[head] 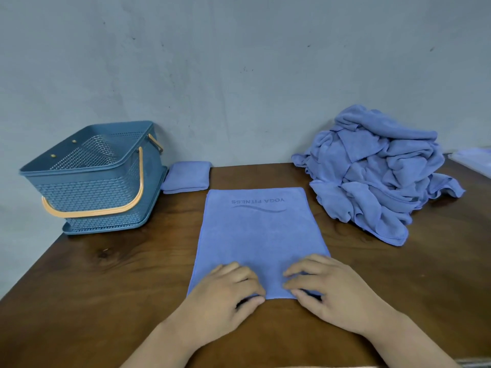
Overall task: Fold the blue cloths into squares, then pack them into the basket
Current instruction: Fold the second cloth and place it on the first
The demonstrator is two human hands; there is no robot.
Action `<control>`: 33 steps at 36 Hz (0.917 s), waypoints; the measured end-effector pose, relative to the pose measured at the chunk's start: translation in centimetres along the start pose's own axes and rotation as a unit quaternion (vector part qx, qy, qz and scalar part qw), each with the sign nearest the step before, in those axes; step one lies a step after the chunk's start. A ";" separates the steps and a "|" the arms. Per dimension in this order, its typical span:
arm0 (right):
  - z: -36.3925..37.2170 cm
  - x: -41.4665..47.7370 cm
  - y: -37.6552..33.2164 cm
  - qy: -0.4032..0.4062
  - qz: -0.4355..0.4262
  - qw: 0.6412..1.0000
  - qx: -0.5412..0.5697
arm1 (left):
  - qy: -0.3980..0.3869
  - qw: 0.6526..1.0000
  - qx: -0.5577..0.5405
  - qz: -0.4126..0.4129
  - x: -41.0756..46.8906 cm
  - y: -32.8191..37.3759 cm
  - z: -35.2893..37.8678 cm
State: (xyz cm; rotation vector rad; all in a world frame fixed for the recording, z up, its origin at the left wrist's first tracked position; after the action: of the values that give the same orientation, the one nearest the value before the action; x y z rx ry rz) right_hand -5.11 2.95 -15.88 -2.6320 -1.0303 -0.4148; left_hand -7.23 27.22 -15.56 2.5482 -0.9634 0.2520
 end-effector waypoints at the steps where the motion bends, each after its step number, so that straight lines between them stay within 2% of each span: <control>1: 0.0 0.1 -0.1 -0.003 -0.001 1.000 0.000 | 0.003 1.000 0.005 -0.004 0.1 0.0 0.0; 12: 0.0 0.1 -0.8 0.019 0.013 0.999 -0.022 | 0.009 1.000 0.002 -0.020 0.0 0.6 -0.4; 18: -0.5 0.4 -0.4 0.020 0.030 0.999 -0.008 | 0.095 0.993 0.064 -0.020 2.4 1.1 0.9; 21: -0.6 0.4 -0.3 0.020 0.041 0.999 0.006 | 0.111 0.989 0.091 -0.023 3.4 0.9 1.5; 27: -0.5 -0.2 0.4 -0.013 0.067 0.997 0.020 | 0.086 0.993 0.070 -0.052 1.0 -0.8 1.2; 33: -1.7 -2.5 3.1 -0.004 0.183 0.976 0.117 | 0.053 0.994 0.009 -0.097 -2.0 -4.1 -1.5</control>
State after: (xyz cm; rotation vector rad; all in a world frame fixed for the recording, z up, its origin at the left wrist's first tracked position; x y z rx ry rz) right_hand -5.01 -1.36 -15.69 -2.5321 -0.5375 -0.1849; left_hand -6.07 31.82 -16.07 2.5935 -0.6716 0.3356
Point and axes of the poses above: each hand's wrist, its own x-axis towards the middle knuckle, its own z-axis out of the palm, y = z × x, the point moved 4 cm from there along x, towards the middle knuckle, and after that the axes turned 5 degrees about -x, right-handed, at the moved point
